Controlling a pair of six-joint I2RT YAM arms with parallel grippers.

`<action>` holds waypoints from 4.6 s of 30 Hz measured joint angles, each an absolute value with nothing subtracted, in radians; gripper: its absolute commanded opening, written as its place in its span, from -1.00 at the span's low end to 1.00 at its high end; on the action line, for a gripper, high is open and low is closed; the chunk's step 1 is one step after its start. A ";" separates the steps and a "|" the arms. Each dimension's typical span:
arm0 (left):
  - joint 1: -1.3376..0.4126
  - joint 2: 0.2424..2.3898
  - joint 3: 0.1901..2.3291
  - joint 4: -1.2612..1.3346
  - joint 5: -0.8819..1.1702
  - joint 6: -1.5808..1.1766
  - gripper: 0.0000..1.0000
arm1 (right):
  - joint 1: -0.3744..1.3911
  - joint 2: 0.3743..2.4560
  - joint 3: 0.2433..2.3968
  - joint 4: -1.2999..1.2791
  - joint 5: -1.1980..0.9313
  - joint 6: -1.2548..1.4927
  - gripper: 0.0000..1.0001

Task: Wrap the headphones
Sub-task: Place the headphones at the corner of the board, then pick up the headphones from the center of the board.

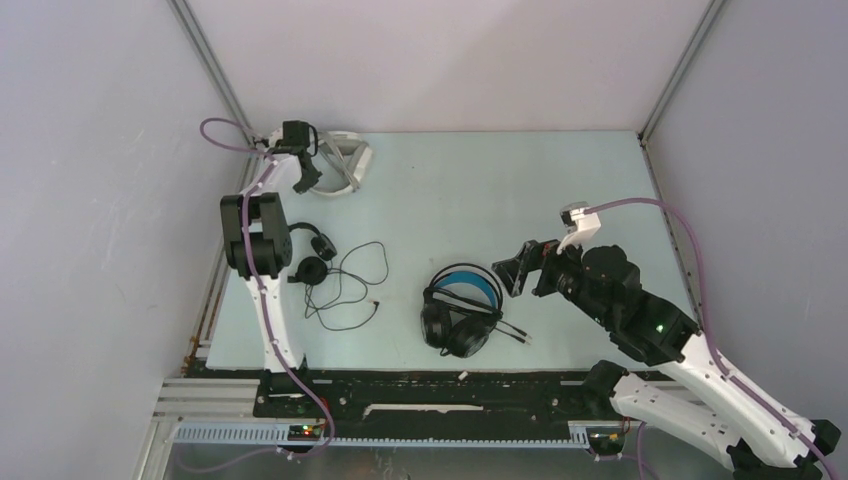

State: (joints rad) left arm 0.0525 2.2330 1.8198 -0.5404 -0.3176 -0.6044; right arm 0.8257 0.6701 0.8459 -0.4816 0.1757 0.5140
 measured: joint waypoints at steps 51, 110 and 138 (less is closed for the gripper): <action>0.085 1.912 1.841 -0.665 -0.048 -0.542 0.99 | 0.827 0.636 0.846 -0.572 0.216 0.350 0.99; 0.292 1.579 0.895 -0.530 -0.229 -0.821 -0.80 | 0.827 0.617 0.846 -0.520 0.127 0.393 0.99; -0.031 1.296 1.055 -0.636 -0.228 -0.581 -1.00 | 0.883 1.118 1.046 -0.229 0.093 0.525 0.90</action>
